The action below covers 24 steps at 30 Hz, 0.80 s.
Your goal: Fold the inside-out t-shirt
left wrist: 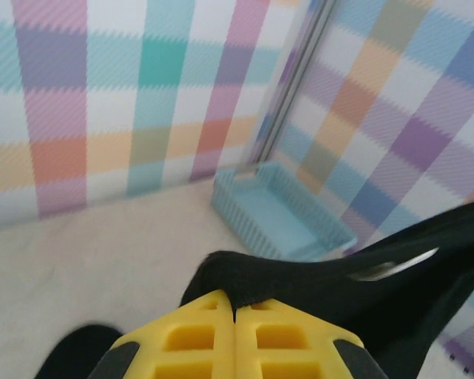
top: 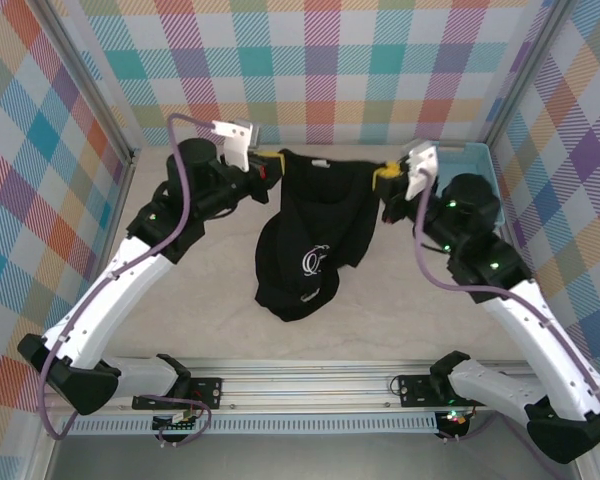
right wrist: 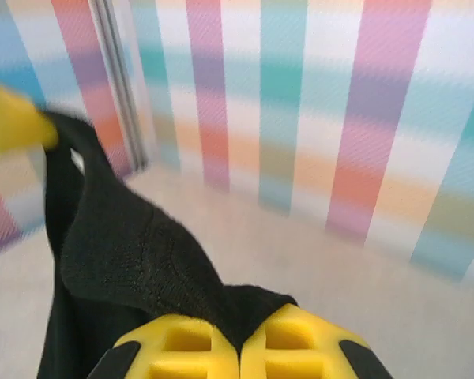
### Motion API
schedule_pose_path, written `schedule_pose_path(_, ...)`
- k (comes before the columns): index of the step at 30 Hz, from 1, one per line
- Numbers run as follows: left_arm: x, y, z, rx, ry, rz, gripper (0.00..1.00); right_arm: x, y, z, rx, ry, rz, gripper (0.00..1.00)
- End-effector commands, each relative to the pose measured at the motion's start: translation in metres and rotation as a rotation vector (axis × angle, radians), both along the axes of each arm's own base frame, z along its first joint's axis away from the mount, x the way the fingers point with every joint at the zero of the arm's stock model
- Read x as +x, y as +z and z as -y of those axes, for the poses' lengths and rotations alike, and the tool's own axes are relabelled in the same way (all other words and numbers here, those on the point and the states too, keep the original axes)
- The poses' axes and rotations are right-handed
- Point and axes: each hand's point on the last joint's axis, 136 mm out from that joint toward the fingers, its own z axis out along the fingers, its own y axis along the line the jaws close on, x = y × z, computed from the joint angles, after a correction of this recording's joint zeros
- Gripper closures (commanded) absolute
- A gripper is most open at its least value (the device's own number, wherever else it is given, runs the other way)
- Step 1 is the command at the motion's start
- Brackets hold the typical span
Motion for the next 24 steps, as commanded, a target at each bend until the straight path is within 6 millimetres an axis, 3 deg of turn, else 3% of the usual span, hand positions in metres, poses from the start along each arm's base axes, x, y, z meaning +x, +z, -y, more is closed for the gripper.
schedule_pose_path(1,-0.030,0.076,0.007,-0.083,-0.104,0.201,1.00,0.014,0.045,0.036,-0.047,-0.211,0.113,1.00)
schedule_pose_path(8,-0.095,0.112,0.071,-0.053,-0.442,0.284,1.00,0.018,0.138,0.116,-0.015,-0.522,0.229,1.00)
schedule_pose_path(11,-0.118,0.130,0.083,-0.073,-0.551,0.299,1.00,0.018,0.175,0.126,-0.002,-0.559,0.297,1.00)
schedule_pose_path(15,-0.124,0.145,0.074,-0.095,-0.531,0.316,1.00,0.042,0.197,0.100,-0.004,-0.463,0.312,1.00)
schedule_pose_path(18,-0.106,0.142,0.059,-0.079,-0.394,0.297,1.00,0.079,0.190,0.065,-0.010,-0.332,0.265,1.00)
schedule_pose_path(21,-0.075,0.127,0.038,-0.061,-0.211,0.227,1.00,0.116,0.167,0.016,0.009,-0.146,0.175,1.00)
schedule_pose_path(24,-0.036,0.099,0.003,-0.062,0.005,0.121,1.00,0.153,0.123,-0.045,-0.008,0.020,0.072,1.00)
